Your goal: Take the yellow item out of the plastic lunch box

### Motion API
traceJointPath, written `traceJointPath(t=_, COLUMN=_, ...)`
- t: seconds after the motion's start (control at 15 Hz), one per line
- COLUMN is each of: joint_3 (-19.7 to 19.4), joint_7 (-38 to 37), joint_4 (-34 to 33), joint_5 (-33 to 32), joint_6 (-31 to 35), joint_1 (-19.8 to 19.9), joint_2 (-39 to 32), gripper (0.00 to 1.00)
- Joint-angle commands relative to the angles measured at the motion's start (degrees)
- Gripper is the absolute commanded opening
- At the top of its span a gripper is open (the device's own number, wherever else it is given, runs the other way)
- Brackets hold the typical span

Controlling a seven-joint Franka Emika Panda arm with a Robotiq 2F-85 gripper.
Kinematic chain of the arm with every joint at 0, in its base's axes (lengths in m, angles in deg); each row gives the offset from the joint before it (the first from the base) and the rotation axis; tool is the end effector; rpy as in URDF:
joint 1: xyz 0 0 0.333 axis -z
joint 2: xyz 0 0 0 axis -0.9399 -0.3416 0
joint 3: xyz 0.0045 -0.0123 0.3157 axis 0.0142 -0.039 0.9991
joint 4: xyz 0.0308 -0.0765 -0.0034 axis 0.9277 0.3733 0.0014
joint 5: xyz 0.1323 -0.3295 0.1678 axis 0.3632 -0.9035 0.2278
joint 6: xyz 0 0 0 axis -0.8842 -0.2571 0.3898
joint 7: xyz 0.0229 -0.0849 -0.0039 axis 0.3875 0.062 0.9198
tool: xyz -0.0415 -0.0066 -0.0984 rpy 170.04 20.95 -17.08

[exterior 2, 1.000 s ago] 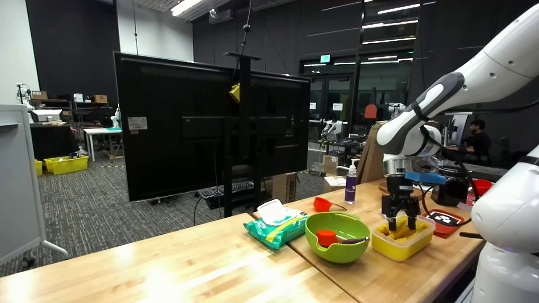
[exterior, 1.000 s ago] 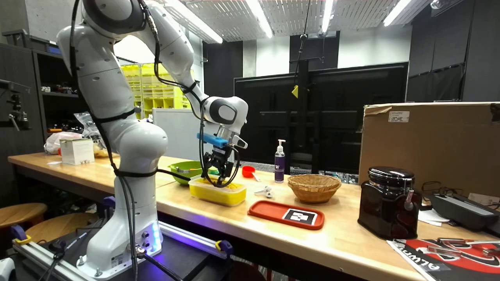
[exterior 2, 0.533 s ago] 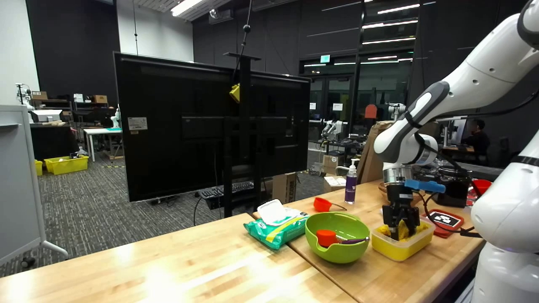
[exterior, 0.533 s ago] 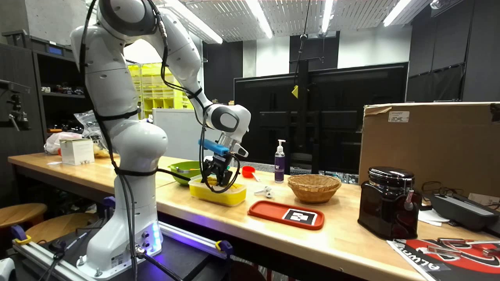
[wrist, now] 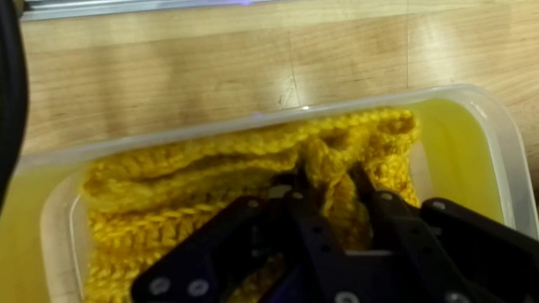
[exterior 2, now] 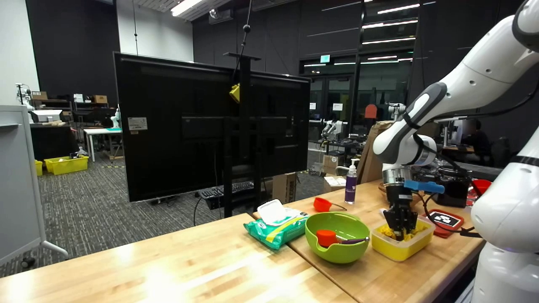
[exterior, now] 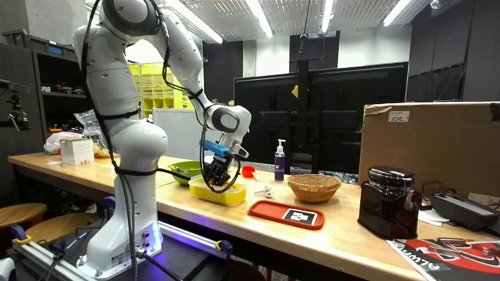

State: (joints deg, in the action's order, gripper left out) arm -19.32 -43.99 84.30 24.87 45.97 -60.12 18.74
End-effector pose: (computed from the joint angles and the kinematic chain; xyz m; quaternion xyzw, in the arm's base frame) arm 0.2952 -0.1407 0.2687 -0.9718 0.0957 0.1788 0.1206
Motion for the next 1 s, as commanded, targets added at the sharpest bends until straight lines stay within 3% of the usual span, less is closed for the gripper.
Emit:
traceJointPath(t=0.0, joint_3=1.7, joint_7=-0.9, joint_4=0.8, joint_5=-1.0, joint_6=-0.2, joint_1=1.1, joint_2=2.2, gripper=0.01)
traceJointPath(t=0.93, joint_3=7.7, joint_7=-9.9, joint_4=0.8, joint_5=-8.2, joint_6=-10.5, joint_1=2.2, joint_2=19.0, gripper=0.02)
